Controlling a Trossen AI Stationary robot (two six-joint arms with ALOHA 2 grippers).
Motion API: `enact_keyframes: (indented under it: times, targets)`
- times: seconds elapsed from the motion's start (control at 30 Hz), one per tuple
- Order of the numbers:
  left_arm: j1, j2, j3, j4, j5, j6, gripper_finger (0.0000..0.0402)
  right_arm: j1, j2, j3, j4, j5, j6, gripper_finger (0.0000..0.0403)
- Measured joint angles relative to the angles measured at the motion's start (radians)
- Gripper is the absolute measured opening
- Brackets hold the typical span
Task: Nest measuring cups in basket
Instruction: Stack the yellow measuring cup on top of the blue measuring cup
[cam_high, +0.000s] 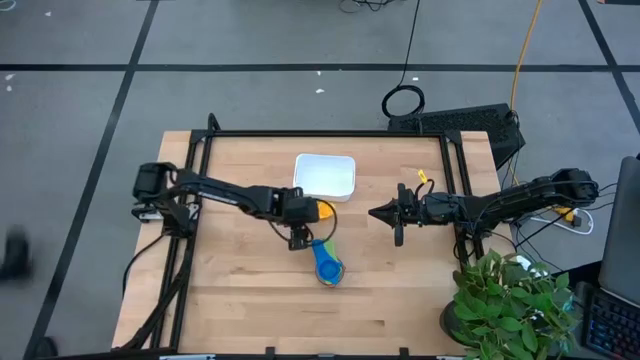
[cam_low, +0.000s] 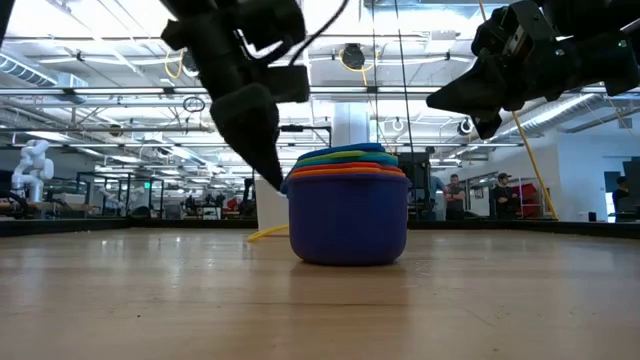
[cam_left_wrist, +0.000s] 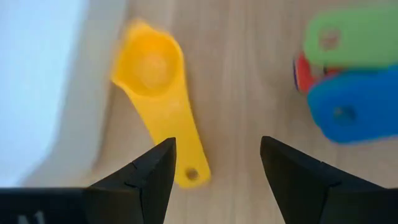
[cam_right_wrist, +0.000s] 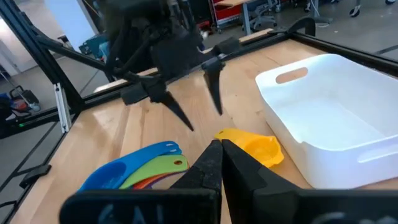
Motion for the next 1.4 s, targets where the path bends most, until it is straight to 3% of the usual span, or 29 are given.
enact_keyframes:
  times: [0.23, 0.57, 0.73, 0.97, 1.1, 1.4]
  targets:
    - [0.056, 0.003, -0.049, 0.092, 0.038, -0.034, 0.0241, 0.000, -0.001, 0.000, -0.006, 0.001, 0.016, 0.0000]
    - [0.090, 0.102, -0.048, 0.075, 0.052, -0.080, 0.0321, 0.000, 0.000, 0.000, -0.012, 0.002, 0.030, 0.0000]
    - [0.093, 0.110, -0.048, 0.075, 0.046, -0.095, 0.0332, 0.000, 0.000, 0.000, -0.013, 0.002, 0.030, 0.0000]
    - [0.096, 0.110, -0.048, 0.060, 0.036, -0.127, 0.0255, 0.000, 0.000, 0.000, -0.023, 0.002, 0.029, 0.0000]
    - [0.096, 0.110, -0.048, 0.067, 0.083, -0.125, 0.0208, 0.000, 0.000, 0.000, -0.028, 0.002, 0.030, 0.0000]
    - [0.095, 0.127, -0.045, 0.061, 0.102, -0.116, 0.0146, 0.001, 0.000, 0.000, -0.028, 0.002, 0.027, 0.0000]
